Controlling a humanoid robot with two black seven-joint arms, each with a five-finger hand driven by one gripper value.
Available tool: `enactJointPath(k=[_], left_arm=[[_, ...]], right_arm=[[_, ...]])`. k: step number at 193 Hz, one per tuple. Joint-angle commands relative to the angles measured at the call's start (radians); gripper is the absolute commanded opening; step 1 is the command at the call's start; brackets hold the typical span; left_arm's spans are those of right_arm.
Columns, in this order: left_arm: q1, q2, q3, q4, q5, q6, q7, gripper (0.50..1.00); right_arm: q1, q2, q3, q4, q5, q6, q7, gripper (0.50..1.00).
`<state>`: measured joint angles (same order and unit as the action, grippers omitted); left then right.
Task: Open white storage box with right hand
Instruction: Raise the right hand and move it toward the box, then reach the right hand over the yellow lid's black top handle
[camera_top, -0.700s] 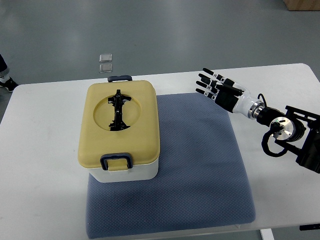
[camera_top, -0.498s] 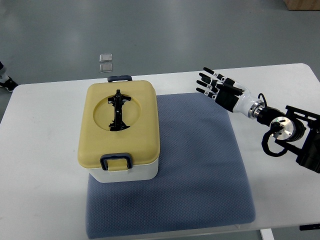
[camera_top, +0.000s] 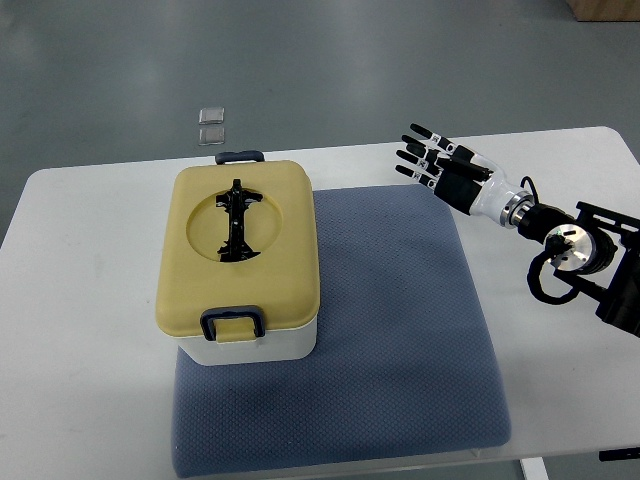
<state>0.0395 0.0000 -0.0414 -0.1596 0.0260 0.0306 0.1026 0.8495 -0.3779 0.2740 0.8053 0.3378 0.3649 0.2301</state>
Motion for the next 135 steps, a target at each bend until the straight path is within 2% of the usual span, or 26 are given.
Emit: enactJointPath(k=[1,41,79,117,135], left_arm=[[-0.001,0.0,0.0,0.0,0.0,0.0,0.0,1.0],[-0.001,0.0,0.0,0.002,0.0,0.0,0.0,1.0],[-0.001,0.0,0.0,0.0,0.0,0.0,0.0,1.0],[-0.001,0.0,0.0,0.0,0.0,0.0,0.0,1.0],[-0.001,0.0,0.0,0.0,0.0,0.0,0.0,1.0]], right_arm=[[0.01,-0.01,-0.003,0.0,-0.002,0.0,-0.003,0.934],[0.06,-0.049,-0.003,0.0,-0.098,0.0,0.006,0.934],[0.131,-0.049,-0.001,-0.006,-0.322,-0.027,0.1,0.932],[0.175,-0.042,-0.001,-0.005,-0.465,-0.021,0.107,0.932],[0.209,-0.036,-0.004,-0.005,-0.634,-0.032,0.127,0.932]])
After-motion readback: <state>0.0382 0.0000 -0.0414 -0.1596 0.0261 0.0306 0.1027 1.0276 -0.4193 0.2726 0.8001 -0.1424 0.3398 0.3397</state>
